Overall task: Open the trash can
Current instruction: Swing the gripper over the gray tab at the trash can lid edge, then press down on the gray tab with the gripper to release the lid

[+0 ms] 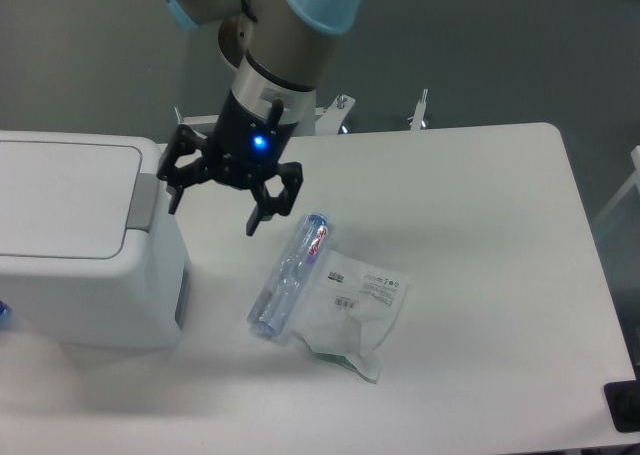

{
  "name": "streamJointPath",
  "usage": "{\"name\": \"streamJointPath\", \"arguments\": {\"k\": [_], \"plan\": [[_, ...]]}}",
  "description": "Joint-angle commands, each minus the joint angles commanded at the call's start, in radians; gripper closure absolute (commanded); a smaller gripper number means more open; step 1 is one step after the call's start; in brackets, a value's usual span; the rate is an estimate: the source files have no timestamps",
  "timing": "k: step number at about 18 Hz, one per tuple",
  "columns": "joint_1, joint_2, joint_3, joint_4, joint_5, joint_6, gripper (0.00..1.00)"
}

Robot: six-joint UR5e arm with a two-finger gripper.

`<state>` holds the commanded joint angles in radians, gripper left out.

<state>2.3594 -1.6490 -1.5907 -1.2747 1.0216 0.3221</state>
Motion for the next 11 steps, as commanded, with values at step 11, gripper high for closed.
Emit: {"name": "streamJointPath", "arguments": {"k": [11], "plan": [[-0.018, 0.002, -0.035, 0.011, 0.003, -0.034, 0.00]]}}
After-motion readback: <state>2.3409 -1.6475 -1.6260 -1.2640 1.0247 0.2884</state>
